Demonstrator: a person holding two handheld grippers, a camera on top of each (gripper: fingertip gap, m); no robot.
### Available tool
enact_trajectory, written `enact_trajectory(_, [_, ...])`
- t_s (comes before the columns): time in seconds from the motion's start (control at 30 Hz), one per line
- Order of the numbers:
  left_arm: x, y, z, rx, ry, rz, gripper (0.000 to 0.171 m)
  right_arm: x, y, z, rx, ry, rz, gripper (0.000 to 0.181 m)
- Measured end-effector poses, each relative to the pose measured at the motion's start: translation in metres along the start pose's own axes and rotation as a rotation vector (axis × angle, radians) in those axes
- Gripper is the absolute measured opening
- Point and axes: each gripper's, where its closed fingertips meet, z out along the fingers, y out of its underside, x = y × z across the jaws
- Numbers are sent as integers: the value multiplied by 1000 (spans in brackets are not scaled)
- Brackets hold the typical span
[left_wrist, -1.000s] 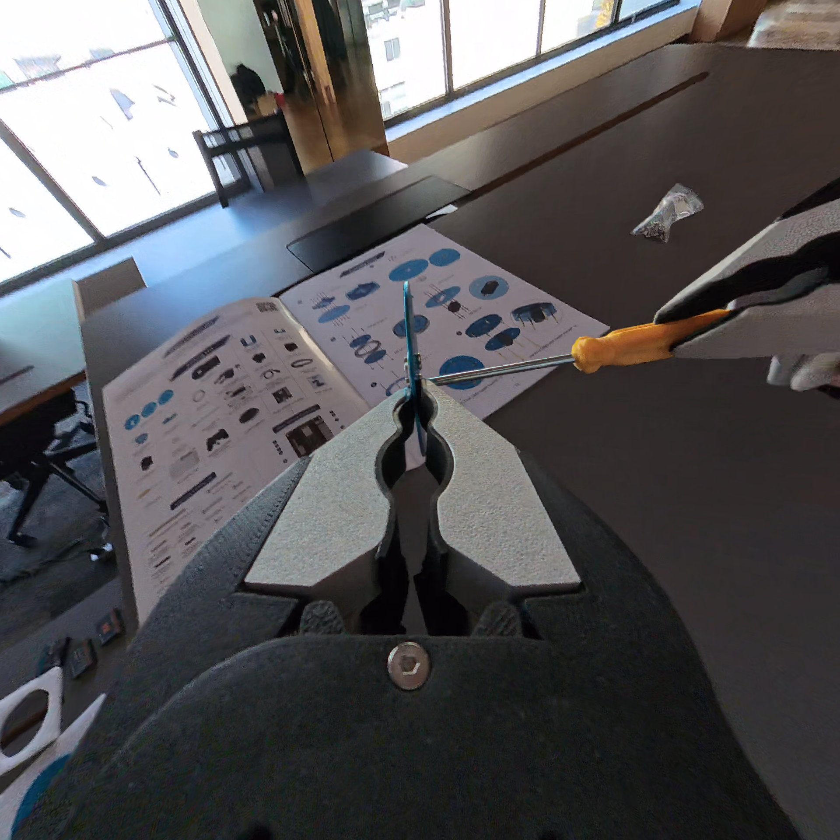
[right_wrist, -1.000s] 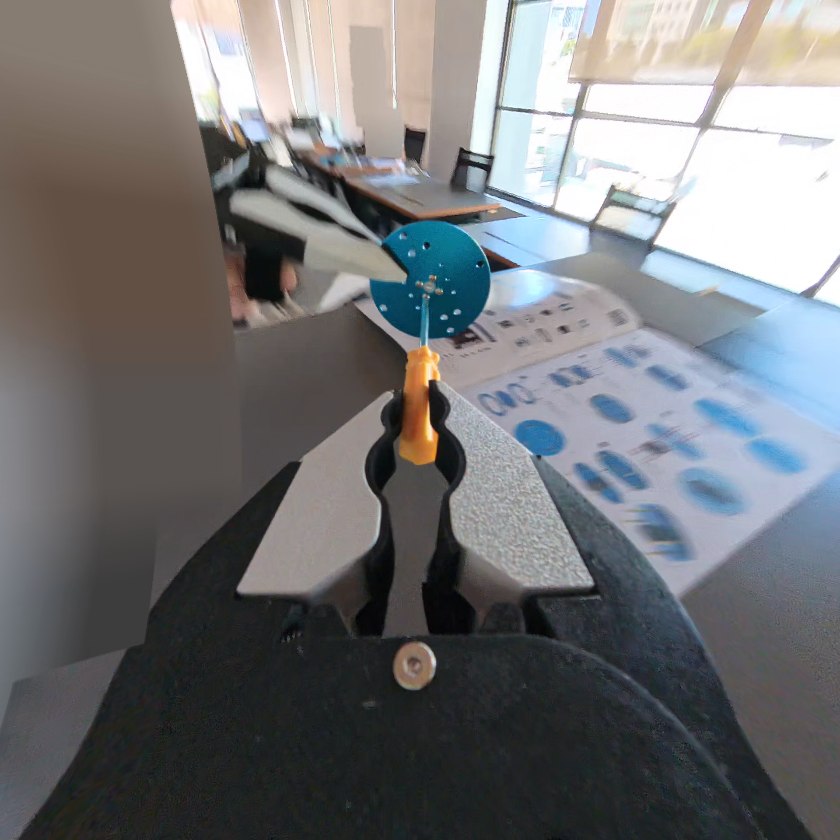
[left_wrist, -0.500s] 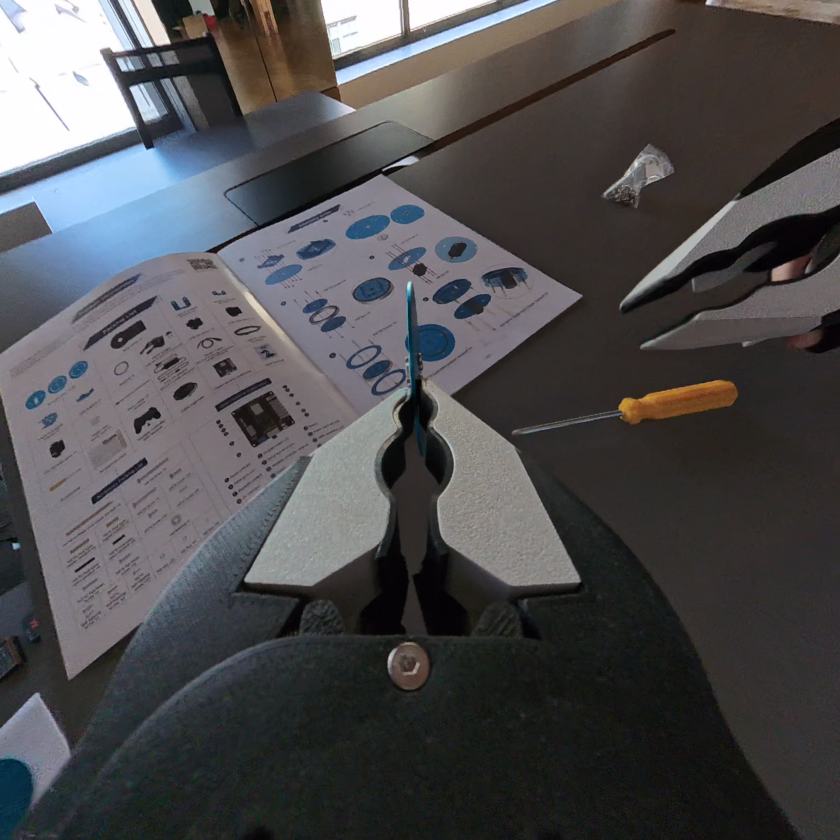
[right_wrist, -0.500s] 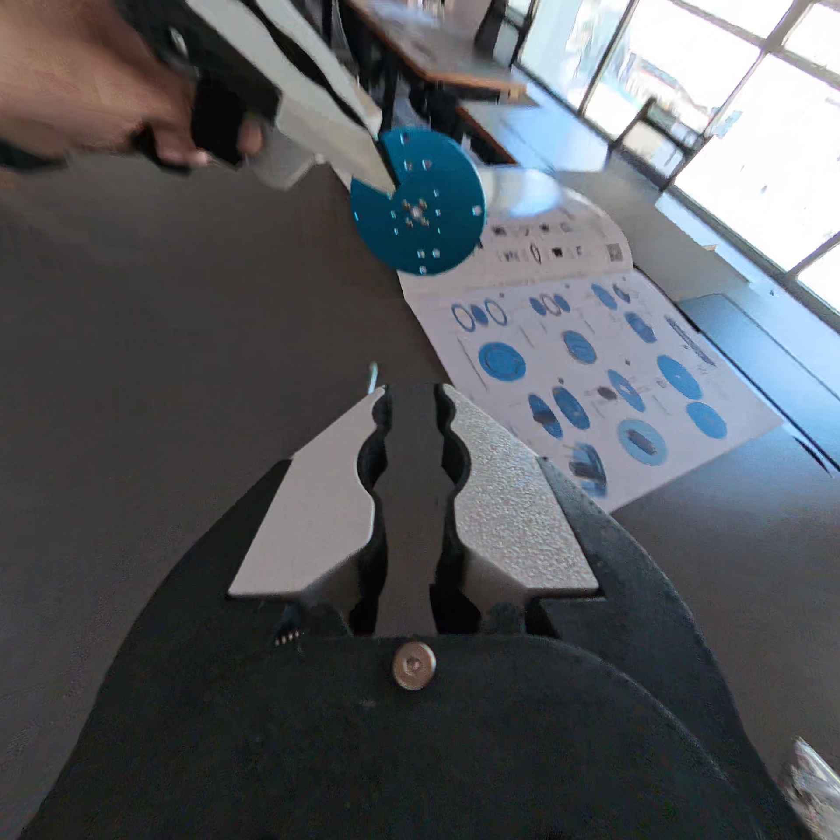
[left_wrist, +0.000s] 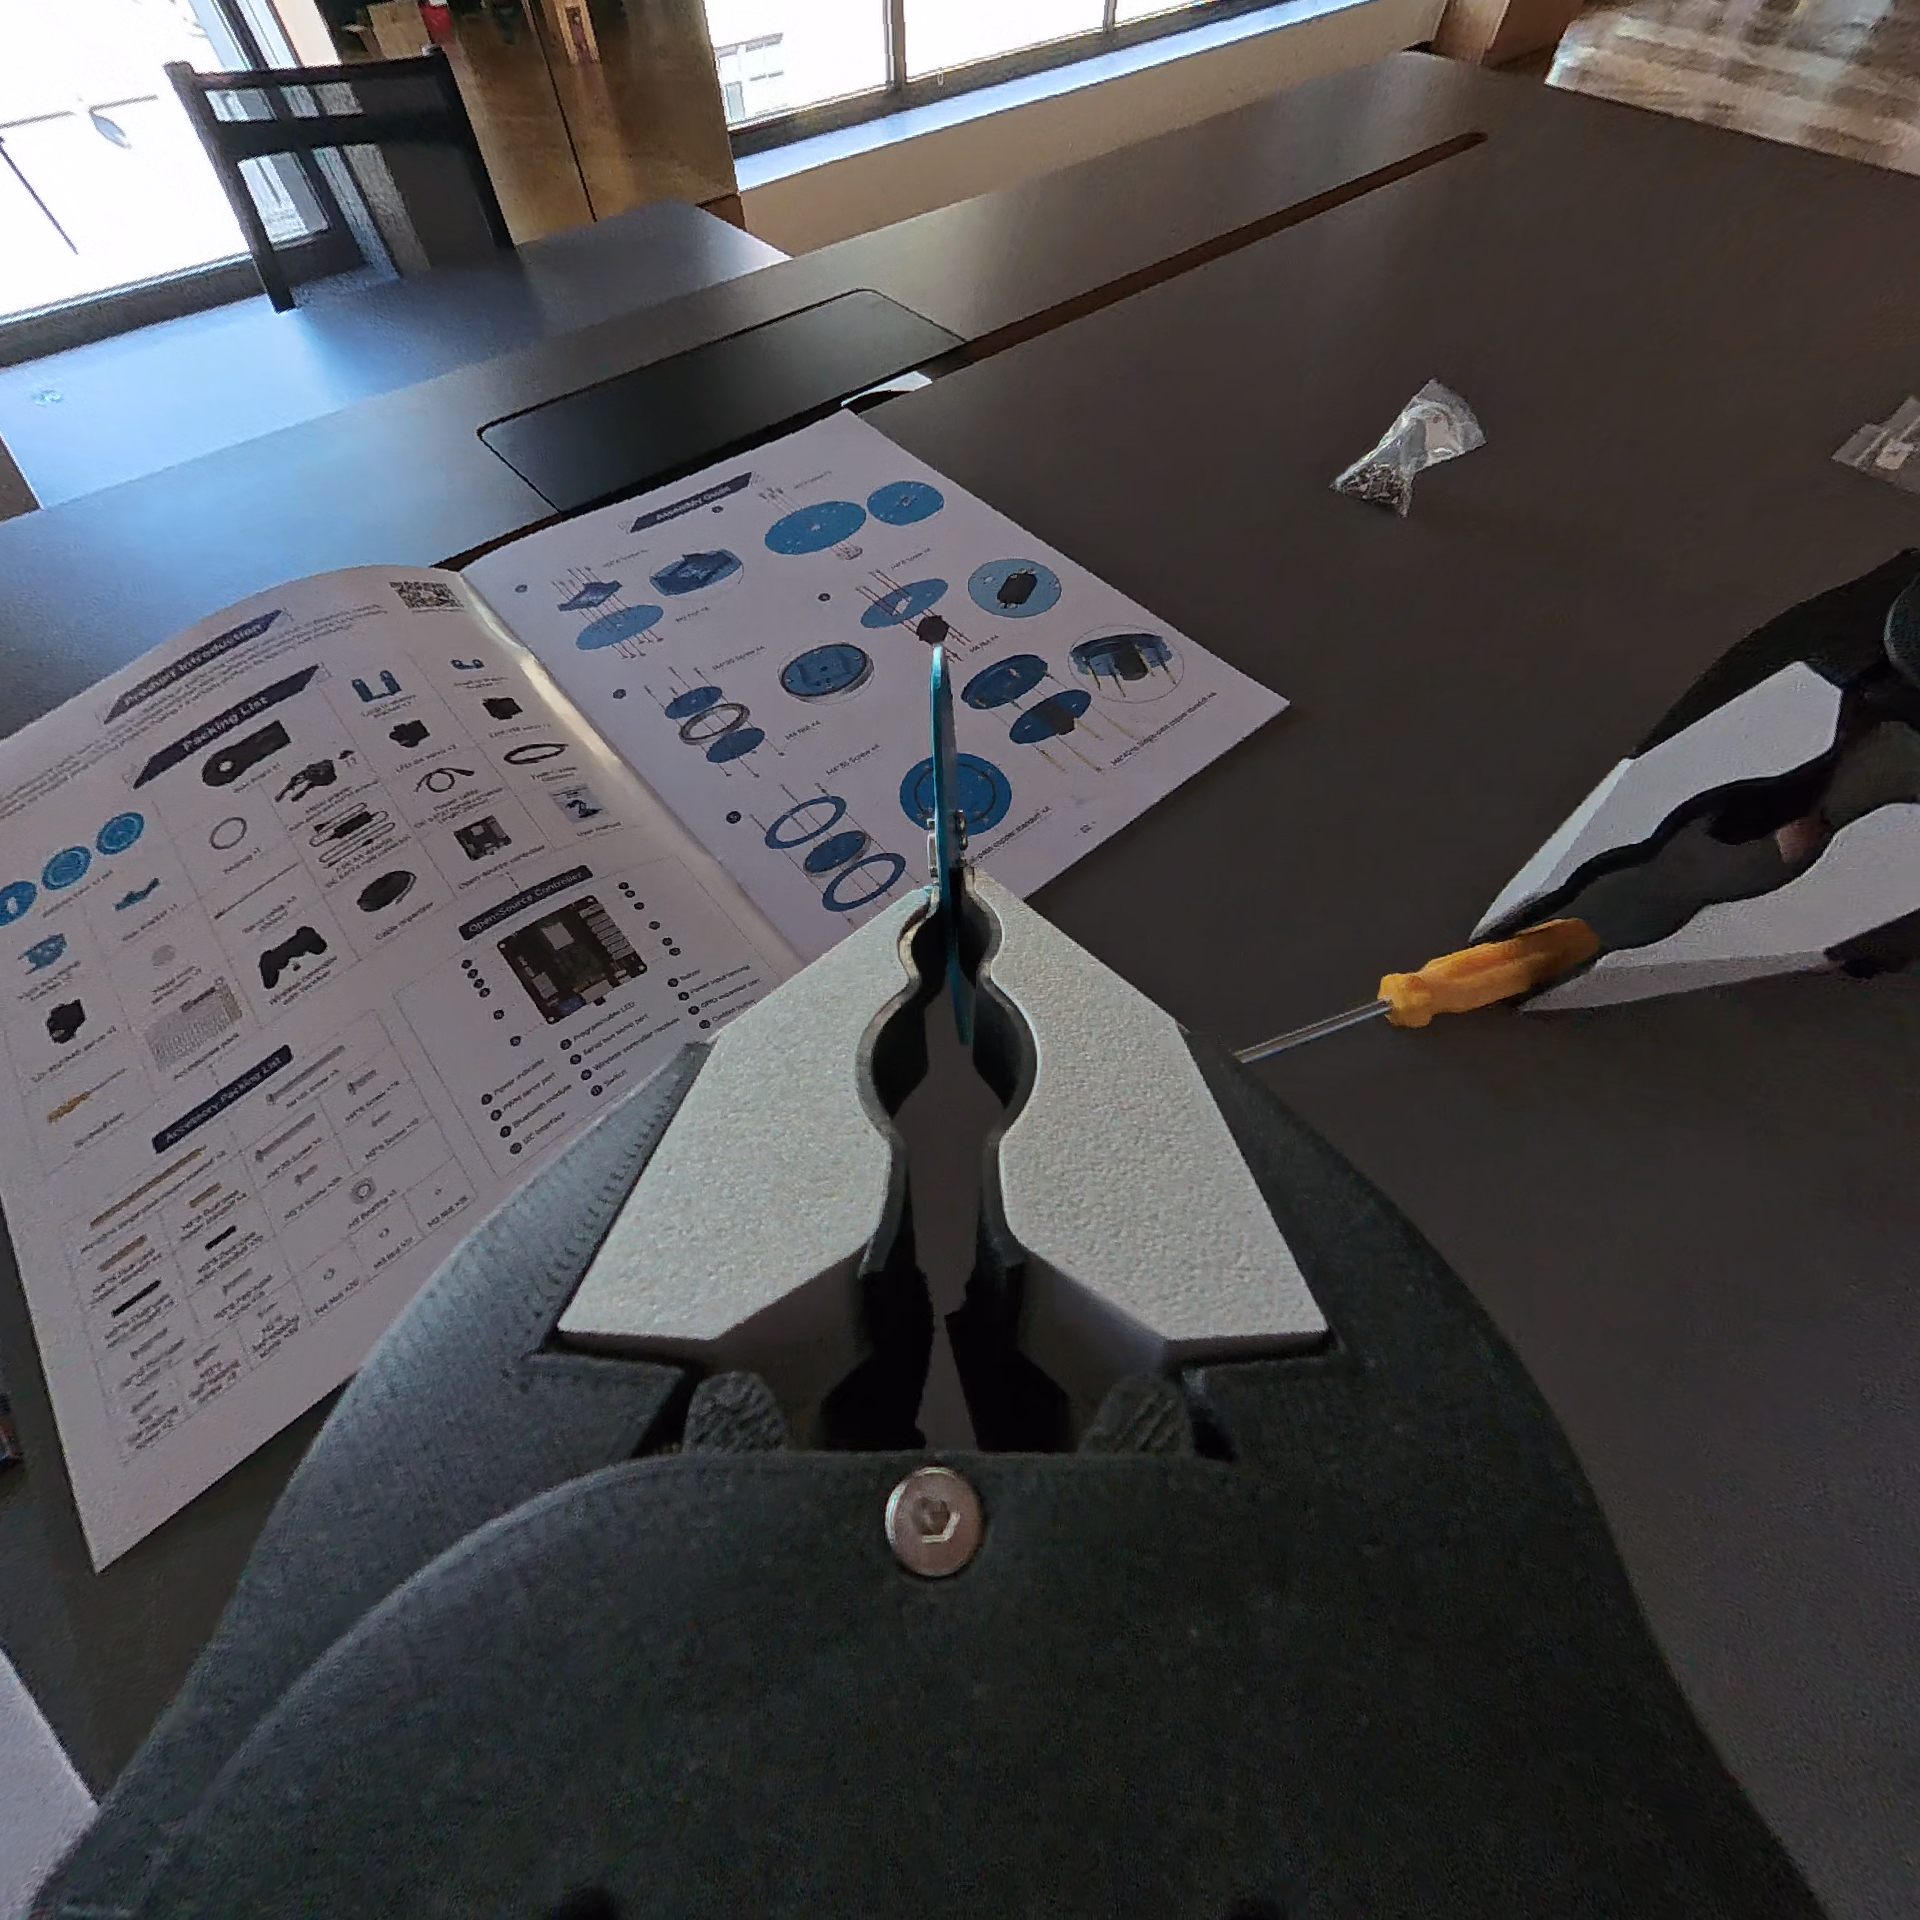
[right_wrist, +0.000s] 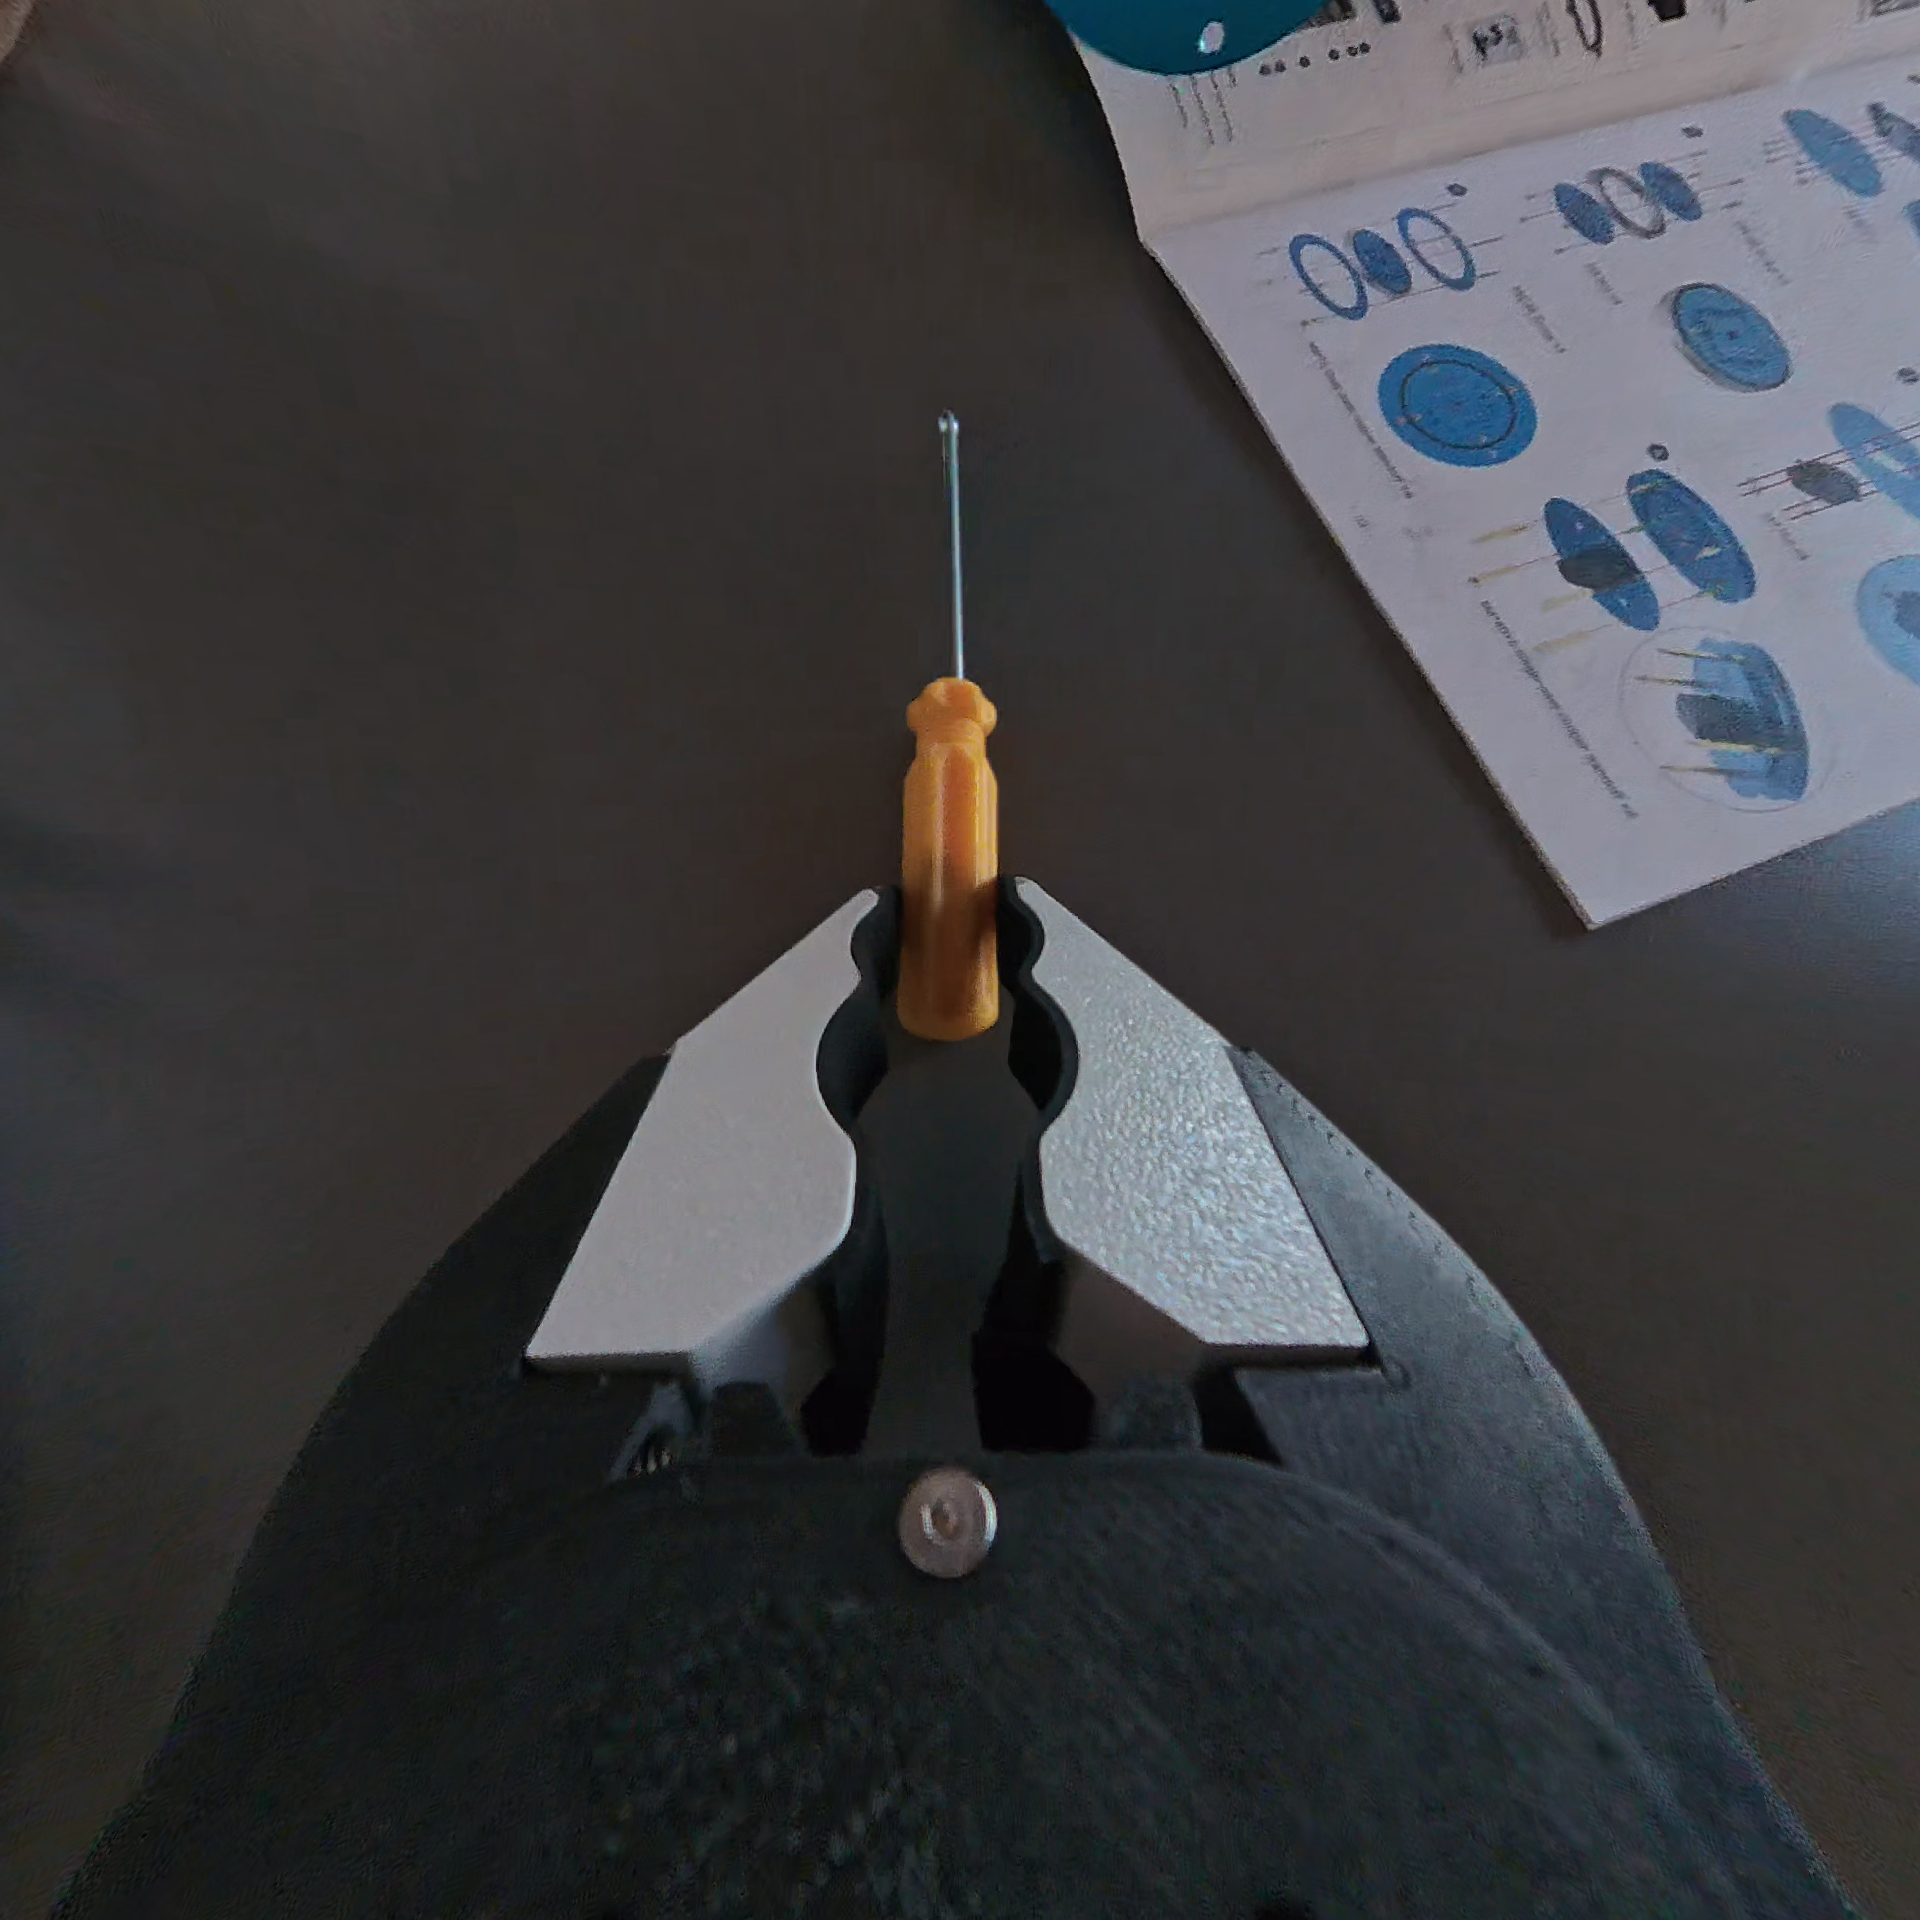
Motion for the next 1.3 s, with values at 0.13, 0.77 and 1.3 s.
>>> enact_trajectory(0.13, [-4,8,2,-38,34,-72,0,12,-18,-13,118,60,-52,17])
enact_trajectory(0.77, [-8,43,14,-209,127,-213,0,23,-100,-7,328,238,-542,17])
enact_trajectory(1.3, [-11,44,15,-192,167,-278,0,58,-62,10,191,362,-547,17])
